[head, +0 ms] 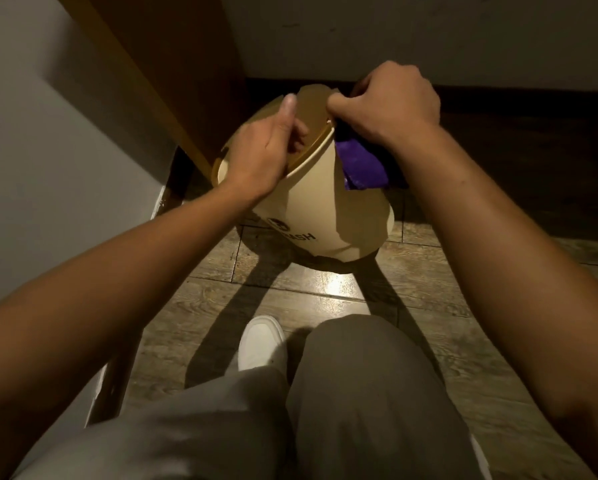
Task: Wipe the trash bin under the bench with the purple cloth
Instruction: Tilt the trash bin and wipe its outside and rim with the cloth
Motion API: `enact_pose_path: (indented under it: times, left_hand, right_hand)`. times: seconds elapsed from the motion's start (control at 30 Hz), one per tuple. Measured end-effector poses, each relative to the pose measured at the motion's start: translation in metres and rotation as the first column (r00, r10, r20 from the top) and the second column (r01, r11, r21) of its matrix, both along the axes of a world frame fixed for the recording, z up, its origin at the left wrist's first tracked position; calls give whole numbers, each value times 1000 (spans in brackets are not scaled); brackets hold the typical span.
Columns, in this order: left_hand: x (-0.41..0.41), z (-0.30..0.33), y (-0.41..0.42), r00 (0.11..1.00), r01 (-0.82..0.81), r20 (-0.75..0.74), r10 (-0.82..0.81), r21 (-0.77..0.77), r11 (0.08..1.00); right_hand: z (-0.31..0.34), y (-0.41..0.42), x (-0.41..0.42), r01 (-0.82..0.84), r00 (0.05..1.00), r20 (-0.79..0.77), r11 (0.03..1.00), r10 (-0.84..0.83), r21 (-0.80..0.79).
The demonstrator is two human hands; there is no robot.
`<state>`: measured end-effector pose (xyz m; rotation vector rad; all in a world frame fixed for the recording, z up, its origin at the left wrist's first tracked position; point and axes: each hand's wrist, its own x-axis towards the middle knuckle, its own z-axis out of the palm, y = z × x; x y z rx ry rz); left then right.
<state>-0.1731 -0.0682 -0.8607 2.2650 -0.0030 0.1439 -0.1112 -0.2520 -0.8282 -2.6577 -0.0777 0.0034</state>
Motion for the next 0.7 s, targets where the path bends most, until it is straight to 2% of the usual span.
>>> enact_pose_path:
  times: [0.1, 0.17, 0.2, 0.23, 0.27, 0.33, 0.4, 0.57, 0.7]
  left_hand:
    - [-2, -23, 44, 975, -146, -129, 180, 240, 960]
    - [-1, -37, 75, 910, -218, -250, 330, 386, 896]
    - [0, -43, 86, 859, -243, -336, 385, 394, 886]
    - [1, -47, 94, 800, -270, -441, 407, 341, 900]
    - [0, -50, 98, 740, -318, -549, 388, 223, 922]
    - [-3, -56, 98, 645, -436, -703, 299, -17, 900]
    - [-7, -60, 94, 620, -471, -737, 270, -74, 879]
    - [-24, -43, 107, 668, -500, -692, 274, -144, 854]
    - [-45, -14, 151, 709, -527, -569, 417, -34, 849]
  right_hand:
    - [5, -1, 4, 29, 1000, 6, 999, -29, -33]
    - [6, -3, 7, 32, 999, -4, 998, -32, -58]
    - [6, -3, 8, 26, 1000, -6, 998, -26, -64]
    - [5, -2, 9, 16, 1000, -7, 997, -16, -70]
    - [6, -1, 9, 2, 1000, -8, 997, -3, -83]
    - [7, -1, 9, -34, 999, -22, 989, 31, -143]
    - [8, -4, 10, -66, 997, -45, 979, 59, -194]
    - [4, -8, 12, -54, 998, -46, 977, 45, -205]
    - [-12, 19, 1, -132, 988, -96, 982, 120, -138]
